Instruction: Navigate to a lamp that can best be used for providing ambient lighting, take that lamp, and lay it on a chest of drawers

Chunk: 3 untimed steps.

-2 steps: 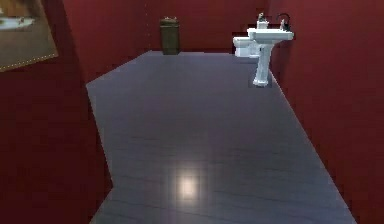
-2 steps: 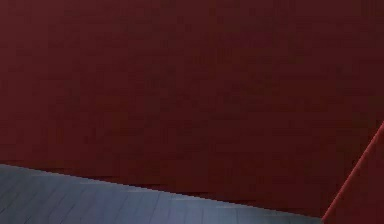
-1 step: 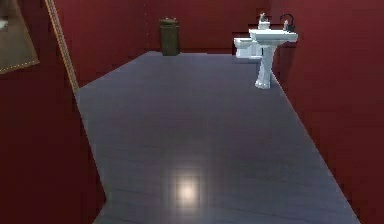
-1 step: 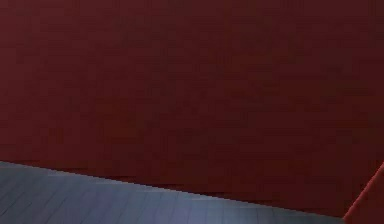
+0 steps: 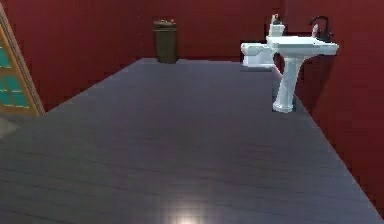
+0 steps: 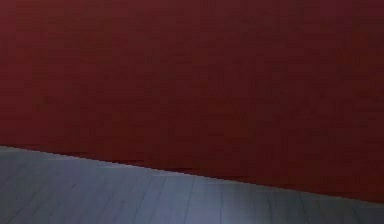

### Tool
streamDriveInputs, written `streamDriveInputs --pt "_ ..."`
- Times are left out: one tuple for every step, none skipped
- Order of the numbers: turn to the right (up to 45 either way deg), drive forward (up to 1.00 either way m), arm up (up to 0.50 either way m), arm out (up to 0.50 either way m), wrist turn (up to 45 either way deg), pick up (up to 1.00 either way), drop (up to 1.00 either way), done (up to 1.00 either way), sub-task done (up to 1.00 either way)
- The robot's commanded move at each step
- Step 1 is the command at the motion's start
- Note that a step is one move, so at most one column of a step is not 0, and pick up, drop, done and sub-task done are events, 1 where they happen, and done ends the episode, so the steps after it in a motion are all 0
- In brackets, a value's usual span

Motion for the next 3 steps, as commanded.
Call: streamDriveInputs --pt "0.0 1.0 0.0 0.0 0.0 0.0 0.0 0.0 0.0" --pt "0.0 1.0 0.0 0.0 0.0 0.0 0.0 0.0 0.0" --pt "0.0 1.0 0.0 0.0 0.0 0.0 0.0 0.0 0.0"
